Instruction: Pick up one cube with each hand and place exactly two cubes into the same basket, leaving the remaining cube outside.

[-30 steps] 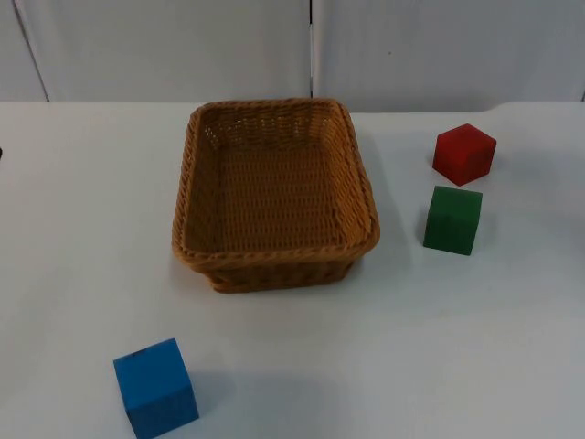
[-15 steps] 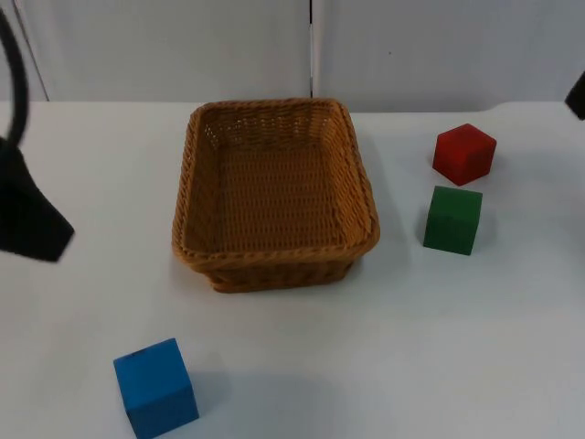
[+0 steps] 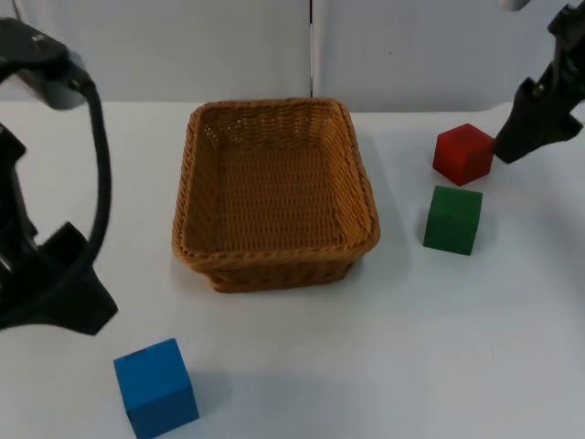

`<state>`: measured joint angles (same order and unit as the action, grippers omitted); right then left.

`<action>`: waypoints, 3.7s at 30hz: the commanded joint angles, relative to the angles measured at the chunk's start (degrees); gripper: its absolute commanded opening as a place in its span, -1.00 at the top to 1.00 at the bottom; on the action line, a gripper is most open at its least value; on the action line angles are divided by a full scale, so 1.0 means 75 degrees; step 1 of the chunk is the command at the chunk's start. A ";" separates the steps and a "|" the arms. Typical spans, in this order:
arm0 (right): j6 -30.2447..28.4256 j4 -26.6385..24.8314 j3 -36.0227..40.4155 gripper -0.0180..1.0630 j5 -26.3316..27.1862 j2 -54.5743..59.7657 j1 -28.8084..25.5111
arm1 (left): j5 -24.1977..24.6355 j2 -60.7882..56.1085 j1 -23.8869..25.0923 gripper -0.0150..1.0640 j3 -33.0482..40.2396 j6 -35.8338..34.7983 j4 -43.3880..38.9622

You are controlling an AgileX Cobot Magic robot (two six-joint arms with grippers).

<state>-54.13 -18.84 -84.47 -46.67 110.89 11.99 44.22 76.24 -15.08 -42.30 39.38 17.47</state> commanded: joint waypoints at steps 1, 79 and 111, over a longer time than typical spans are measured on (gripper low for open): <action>-0.0194 0.0009 -0.0084 -0.90 0.0245 0.0122 0.0015 | -0.0168 0.0168 -0.0182 -0.97 -0.0039 0.0262 -0.0082; -0.3495 -0.1711 -0.0084 0.73 0.1924 0.2378 0.0274 | -0.2643 0.4224 -0.1120 0.80 -0.0039 0.1801 -0.0099; -0.1649 -0.1705 -0.0084 0.97 -0.0001 -0.1133 0.0260 | -0.1192 -0.0113 -0.1120 0.97 -0.0039 0.1026 0.0393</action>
<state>-68.36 -31.38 -84.89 -46.48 103.21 13.66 35.31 76.62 -23.07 -42.46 47.70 18.95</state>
